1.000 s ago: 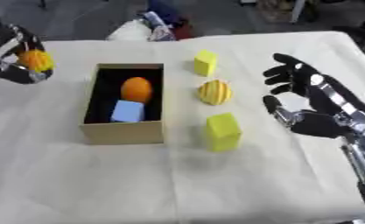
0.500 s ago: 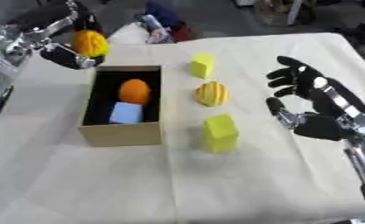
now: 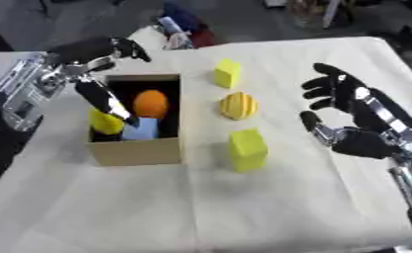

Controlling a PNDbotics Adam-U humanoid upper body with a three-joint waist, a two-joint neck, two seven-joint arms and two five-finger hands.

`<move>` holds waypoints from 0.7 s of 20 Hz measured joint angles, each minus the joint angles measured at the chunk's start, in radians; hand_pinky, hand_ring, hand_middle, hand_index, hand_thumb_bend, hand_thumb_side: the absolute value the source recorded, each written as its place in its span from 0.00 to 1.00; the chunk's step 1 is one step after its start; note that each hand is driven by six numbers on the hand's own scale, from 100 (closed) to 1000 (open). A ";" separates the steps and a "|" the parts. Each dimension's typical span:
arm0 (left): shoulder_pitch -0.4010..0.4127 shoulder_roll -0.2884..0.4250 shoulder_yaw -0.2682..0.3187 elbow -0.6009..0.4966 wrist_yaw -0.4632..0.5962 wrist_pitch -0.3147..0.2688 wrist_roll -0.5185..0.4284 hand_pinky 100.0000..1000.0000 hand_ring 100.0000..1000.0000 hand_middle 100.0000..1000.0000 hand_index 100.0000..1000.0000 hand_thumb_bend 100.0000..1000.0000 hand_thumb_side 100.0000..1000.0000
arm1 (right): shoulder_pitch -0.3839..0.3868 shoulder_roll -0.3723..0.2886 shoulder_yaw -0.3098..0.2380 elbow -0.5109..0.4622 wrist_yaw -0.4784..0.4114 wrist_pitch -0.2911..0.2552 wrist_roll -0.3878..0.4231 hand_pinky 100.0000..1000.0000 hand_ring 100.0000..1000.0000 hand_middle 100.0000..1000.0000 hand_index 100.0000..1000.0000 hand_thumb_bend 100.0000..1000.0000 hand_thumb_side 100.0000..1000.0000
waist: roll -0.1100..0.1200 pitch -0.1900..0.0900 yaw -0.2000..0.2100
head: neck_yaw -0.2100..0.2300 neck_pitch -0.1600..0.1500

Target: Pick up objects on the table and place them in the box.

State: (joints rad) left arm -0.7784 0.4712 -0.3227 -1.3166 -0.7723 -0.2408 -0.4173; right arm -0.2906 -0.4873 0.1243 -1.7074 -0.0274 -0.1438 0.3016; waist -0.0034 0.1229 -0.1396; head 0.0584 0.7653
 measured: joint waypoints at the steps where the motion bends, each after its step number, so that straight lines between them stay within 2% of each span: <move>1: 0.012 0.013 0.007 -0.022 0.013 0.000 0.001 0.88 0.84 0.83 0.88 1.00 0.55 | 0.000 0.000 0.000 0.000 0.000 0.000 0.000 0.71 0.78 0.76 1.00 0.17 0.22 | 0.000 0.000 0.003 | -0.001 0.000; 3: 0.043 0.042 0.031 -0.075 0.049 0.013 0.020 0.86 0.79 0.79 0.86 0.98 0.57 | -0.006 -0.003 0.000 0.003 0.000 0.001 0.000 0.71 0.78 0.76 1.00 0.17 0.21 | 0.000 0.000 0.009 | -0.005 0.000; 7: 0.130 0.100 0.110 -0.207 0.175 0.073 0.119 0.82 0.73 0.71 0.83 0.92 0.53 | -0.042 -0.044 0.025 0.009 0.010 -0.002 0.028 0.71 0.79 0.78 1.00 0.18 0.18 | 0.000 0.000 0.031 | -0.017 0.000; 14: 0.293 0.138 0.214 -0.381 0.414 0.170 0.277 0.79 0.68 0.65 0.81 0.88 0.50 | -0.158 -0.147 0.132 0.019 0.075 -0.023 0.179 0.75 0.85 0.84 1.00 0.26 0.10 | 0.000 0.000 0.069 | -0.040 0.000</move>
State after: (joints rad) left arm -0.4849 0.6093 -0.1084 -1.6979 -0.3587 -0.0713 -0.1400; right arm -0.4481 -0.6340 0.2562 -1.6882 0.0474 -0.1667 0.4806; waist -0.0037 0.1229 -0.0709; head 0.0181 0.7653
